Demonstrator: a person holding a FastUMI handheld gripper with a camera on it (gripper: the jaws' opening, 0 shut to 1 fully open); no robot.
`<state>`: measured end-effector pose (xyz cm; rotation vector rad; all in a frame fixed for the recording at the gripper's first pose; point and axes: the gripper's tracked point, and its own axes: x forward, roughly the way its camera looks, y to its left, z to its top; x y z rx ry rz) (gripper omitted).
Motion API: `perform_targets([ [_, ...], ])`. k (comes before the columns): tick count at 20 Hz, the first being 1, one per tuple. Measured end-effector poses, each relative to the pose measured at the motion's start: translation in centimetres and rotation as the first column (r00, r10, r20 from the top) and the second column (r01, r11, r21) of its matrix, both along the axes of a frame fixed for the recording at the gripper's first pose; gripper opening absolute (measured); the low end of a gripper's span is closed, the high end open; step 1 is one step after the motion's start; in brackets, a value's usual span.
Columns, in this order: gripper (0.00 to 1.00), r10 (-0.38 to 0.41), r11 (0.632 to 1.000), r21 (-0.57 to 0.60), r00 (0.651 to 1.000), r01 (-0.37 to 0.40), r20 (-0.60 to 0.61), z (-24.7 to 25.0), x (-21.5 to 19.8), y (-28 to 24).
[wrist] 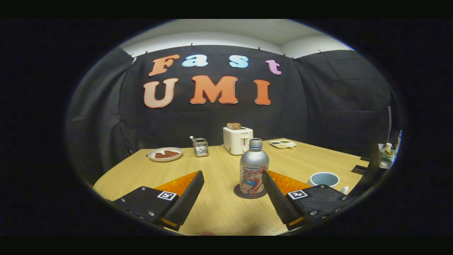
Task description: Take the bottle from table, then pour the juice into the cup, finally place the bottle on the coaster
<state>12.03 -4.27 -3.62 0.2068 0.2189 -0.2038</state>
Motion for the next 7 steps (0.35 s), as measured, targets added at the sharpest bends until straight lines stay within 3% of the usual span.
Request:
perform_targets([
  [7, 0.97, 0.145, 0.986, -0.083, 0.988, -0.141, 0.047, 3.4, -3.1, 3.8],
])
